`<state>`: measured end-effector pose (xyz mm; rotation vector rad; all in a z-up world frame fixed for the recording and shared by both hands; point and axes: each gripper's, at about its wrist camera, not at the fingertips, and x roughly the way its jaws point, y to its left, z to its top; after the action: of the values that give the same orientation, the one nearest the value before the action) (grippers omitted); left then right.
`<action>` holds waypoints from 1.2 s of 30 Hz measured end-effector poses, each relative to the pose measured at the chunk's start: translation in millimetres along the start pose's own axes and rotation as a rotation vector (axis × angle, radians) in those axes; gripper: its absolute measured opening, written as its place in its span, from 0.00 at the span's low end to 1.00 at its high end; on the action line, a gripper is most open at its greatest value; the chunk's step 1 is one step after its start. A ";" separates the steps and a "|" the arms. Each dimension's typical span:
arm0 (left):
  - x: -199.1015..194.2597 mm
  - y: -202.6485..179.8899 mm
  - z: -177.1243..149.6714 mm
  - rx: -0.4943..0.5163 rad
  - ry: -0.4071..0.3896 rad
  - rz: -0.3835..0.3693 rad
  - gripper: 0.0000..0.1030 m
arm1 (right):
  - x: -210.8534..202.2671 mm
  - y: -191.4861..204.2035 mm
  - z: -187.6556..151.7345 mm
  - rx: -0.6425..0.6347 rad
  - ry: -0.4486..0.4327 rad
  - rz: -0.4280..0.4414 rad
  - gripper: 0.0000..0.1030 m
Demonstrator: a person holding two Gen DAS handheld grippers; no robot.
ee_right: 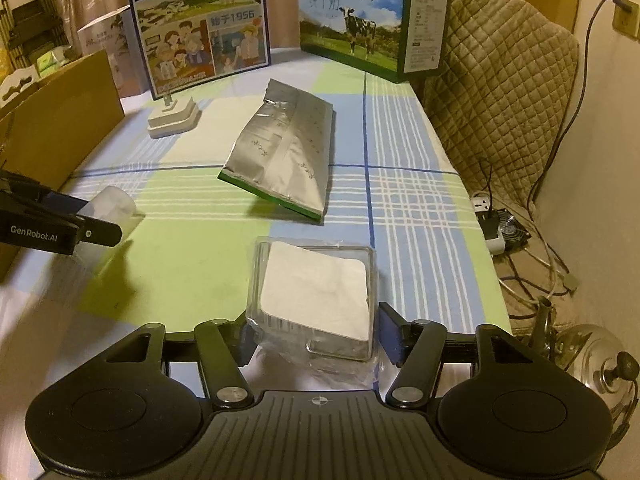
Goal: Organize objects
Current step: 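Grasp the cotton pad packet with the right tool while the left tool grasps the clear plastic cup, then carry the cup with the left tool while the right tool carries the pad packet to the cardboard box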
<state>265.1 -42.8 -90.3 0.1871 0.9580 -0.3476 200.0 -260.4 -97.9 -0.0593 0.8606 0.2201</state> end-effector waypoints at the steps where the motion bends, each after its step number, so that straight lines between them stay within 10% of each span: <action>1: -0.4 0.7 -0.2 -0.004 0.003 -0.004 0.46 | -0.4 0.7 -0.4 0.001 -0.002 -0.010 0.47; 19: -57.2 1.7 -17.3 -0.094 0.001 -0.057 0.46 | -49.9 8.6 14.0 0.030 -0.039 0.003 0.32; 36: -191.4 25.2 -32.7 -0.198 -0.149 -0.041 0.46 | -153.0 88.6 51.3 -0.030 -0.184 0.119 0.32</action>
<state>148.8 30.2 49.3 -0.0385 0.8440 -0.2979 122.6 -192.5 54.7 -0.0151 0.6780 0.3446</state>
